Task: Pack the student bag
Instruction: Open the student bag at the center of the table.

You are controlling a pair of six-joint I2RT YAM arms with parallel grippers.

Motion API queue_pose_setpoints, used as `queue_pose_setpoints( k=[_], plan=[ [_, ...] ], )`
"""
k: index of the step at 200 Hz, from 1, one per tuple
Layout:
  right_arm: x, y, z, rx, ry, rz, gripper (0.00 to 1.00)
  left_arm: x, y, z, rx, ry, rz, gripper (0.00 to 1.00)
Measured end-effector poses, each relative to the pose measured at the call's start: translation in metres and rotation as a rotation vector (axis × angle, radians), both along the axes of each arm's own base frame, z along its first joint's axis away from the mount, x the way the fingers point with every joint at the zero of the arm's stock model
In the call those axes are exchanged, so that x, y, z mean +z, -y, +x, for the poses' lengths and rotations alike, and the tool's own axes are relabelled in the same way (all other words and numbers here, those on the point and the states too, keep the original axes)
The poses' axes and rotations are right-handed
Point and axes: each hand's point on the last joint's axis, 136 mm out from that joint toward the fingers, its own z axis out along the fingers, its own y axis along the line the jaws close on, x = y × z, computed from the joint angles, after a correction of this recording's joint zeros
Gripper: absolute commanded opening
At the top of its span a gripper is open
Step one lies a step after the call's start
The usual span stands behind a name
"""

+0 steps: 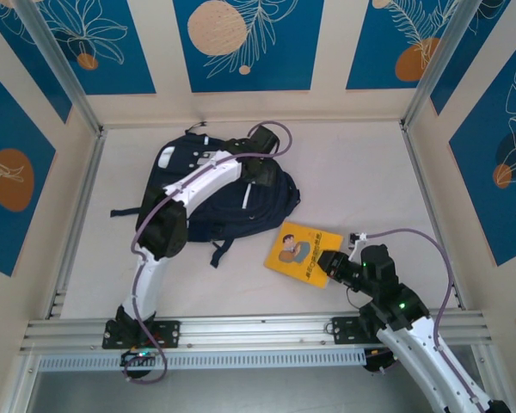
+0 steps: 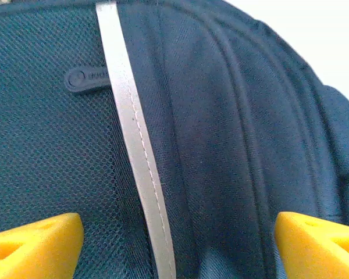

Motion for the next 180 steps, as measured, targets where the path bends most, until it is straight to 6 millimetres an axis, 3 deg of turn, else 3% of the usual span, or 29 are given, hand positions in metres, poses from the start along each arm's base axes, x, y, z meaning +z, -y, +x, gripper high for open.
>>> queue_pose_setpoints(
  k=[14, 60, 86, 107, 155, 180],
  plan=[
    [-0.001, 0.000, 0.000, 0.000, 0.004, 0.005, 0.00, -0.009, -0.001, -0.001, 0.015, -0.019, 0.010, 0.67],
    [-0.001, 0.001, 0.000, -0.001, 0.008, 0.011, 0.00, -0.010, 0.010, -0.003, 0.005, -0.019, -0.014, 0.00],
    [0.005, 0.003, -0.003, 0.010, 0.023, -0.013, 0.00, -0.012, 0.008, -0.006, -0.005, -0.024, -0.008, 0.00],
    [0.020, 0.005, -0.005, 0.029, 0.058, -0.030, 0.00, 0.000, 0.005, -0.013, -0.019, -0.022, -0.017, 0.00],
    [0.077, 0.006, -0.008, 0.054, 0.181, -0.023, 0.00, 0.069, -0.018, -0.034, -0.052, 0.036, -0.055, 0.00],
    [0.089, 0.006, -0.008, 0.051, 0.196, -0.015, 0.00, 0.105, -0.033, -0.050, -0.062, 0.077, -0.087, 0.00]
  ],
)
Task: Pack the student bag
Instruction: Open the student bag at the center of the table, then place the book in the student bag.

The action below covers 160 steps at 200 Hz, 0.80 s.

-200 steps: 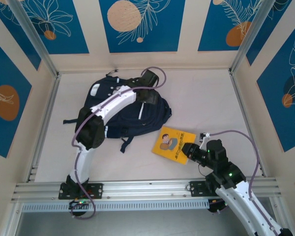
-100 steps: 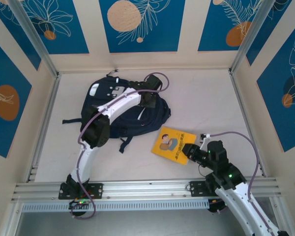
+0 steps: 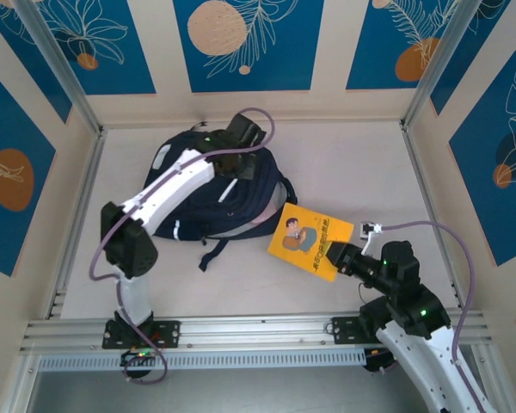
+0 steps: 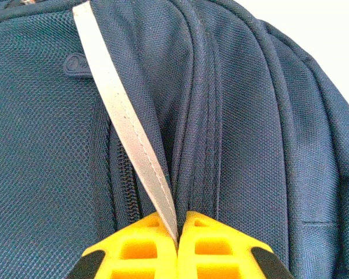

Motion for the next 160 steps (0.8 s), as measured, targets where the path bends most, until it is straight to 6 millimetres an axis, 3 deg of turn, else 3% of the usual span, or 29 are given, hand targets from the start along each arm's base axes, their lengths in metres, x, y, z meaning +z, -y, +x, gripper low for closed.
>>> queue_pose_setpoints(
  k=[37, 104, 160],
  plan=[
    [-0.003, -0.004, 0.006, -0.009, -0.066, 0.031, 0.00, 0.028, -0.012, -0.022, -0.054, 0.023, -0.033, 0.00],
    [0.013, -0.031, 0.038, 0.012, -0.130, 0.208, 0.00, 0.050, -0.016, -0.049, -0.116, 0.023, -0.100, 0.00],
    [0.022, -0.051, 0.063, 0.036, -0.152, 0.295, 0.00, 0.054, -0.013, -0.060, -0.140, 0.002, -0.148, 0.00]
  ],
)
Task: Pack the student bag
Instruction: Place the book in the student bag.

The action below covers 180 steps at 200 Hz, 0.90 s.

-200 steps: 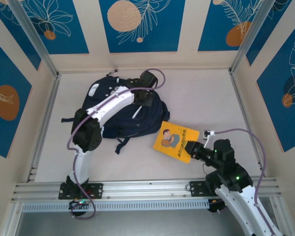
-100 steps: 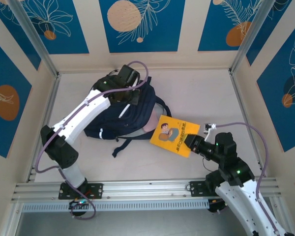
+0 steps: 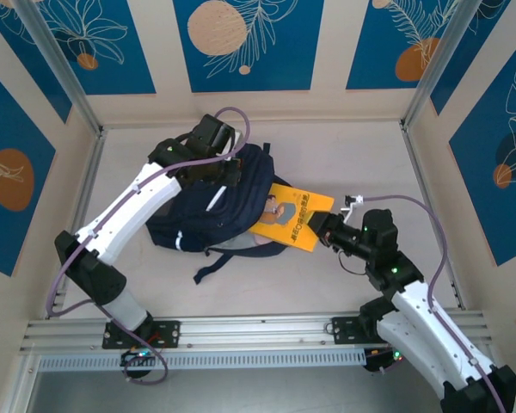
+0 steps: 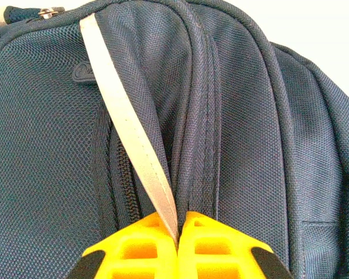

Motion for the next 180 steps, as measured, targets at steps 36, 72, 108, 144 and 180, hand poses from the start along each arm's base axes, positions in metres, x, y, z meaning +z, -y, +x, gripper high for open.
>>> queue_pose_setpoints(
  k=[36, 72, 108, 144, 180],
  plan=[
    [-0.007, -0.019, 0.010, 0.028, -0.033, -0.016, 0.00, 0.004, 0.002, -0.005, -0.005, -0.010, -0.031, 0.00],
    [-0.005, -0.041, 0.021, 0.059, -0.035, -0.028, 0.00, 0.007, 0.008, -0.010, -0.012, -0.036, -0.081, 0.00],
    [-0.002, -0.060, 0.034, 0.066, -0.023, -0.041, 0.00, 0.006, 0.014, -0.012, -0.010, -0.055, -0.118, 0.00],
    [-0.025, -0.073, 0.054, 0.039, -0.054, -0.064, 0.00, 0.006, 0.017, -0.012, -0.003, -0.065, -0.140, 0.00],
    [-0.055, -0.095, 0.071, 0.049, -0.100, -0.088, 0.00, 0.008, 0.019, -0.011, 0.006, -0.069, -0.161, 0.00]
  ],
)
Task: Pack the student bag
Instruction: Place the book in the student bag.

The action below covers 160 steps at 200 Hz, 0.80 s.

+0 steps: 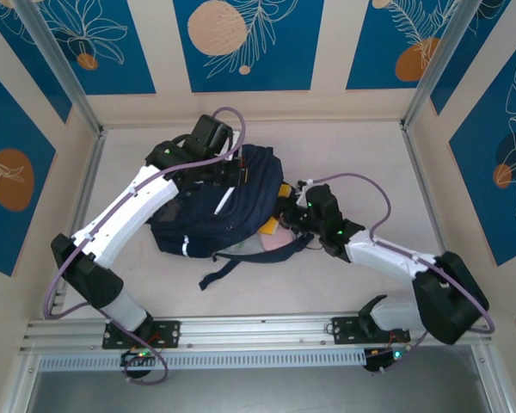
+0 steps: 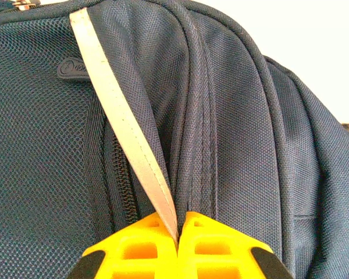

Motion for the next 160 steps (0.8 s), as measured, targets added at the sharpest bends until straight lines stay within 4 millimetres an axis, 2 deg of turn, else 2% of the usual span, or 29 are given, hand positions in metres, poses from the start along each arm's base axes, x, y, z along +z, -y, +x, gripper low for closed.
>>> queue_pose_setpoints(
  k=[35, 66, 128, 137, 150, 160],
  plan=[
    [0.007, -0.028, 0.014, 0.026, 0.026, 0.018, 0.00, 0.001, 0.001, -0.001, -0.001, -0.001, -0.008, 0.00],
    [0.001, -0.051, 0.024, 0.035, 0.012, 0.014, 0.08, 0.004, 0.001, -0.001, 0.002, 0.000, -0.019, 0.00],
    [-0.011, -0.119, 0.043, 0.069, 0.007, 0.032, 0.06, 0.004, -0.001, 0.001, 0.020, -0.009, -0.026, 0.00],
    [-0.015, -0.125, 0.045, 0.072, 0.003, 0.036, 0.11, 0.004, -0.003, 0.003, 0.030, -0.006, -0.023, 0.00],
    [-0.017, -0.131, 0.048, 0.078, 0.001, 0.043, 0.31, 0.004, -0.006, 0.005, 0.042, -0.004, -0.019, 0.00],
    [-0.017, -0.134, 0.049, 0.084, 0.000, 0.048, 0.42, 0.004, -0.008, 0.007, 0.047, -0.004, -0.020, 0.00]
  ],
)
